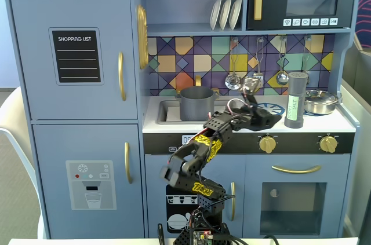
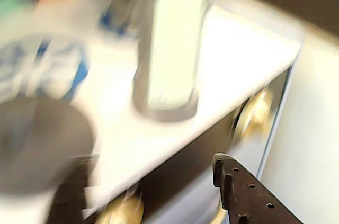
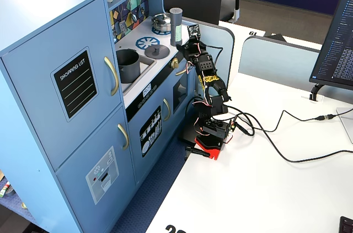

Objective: Put salt in the gray recipient

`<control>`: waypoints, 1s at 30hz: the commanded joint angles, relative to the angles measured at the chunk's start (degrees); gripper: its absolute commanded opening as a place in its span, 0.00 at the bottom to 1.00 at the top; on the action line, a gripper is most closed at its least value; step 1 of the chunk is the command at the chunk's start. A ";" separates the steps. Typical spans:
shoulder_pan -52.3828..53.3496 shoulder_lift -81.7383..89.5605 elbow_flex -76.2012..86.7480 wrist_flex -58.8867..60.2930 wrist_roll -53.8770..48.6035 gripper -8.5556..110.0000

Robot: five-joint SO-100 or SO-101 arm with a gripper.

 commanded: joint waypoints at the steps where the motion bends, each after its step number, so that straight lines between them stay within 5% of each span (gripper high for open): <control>1: 2.11 -3.78 -4.83 -9.93 1.67 0.49; 15: 2.81 -25.14 -17.23 -22.76 2.02 0.65; 30: -0.44 -49.57 -36.47 -29.71 -0.44 0.55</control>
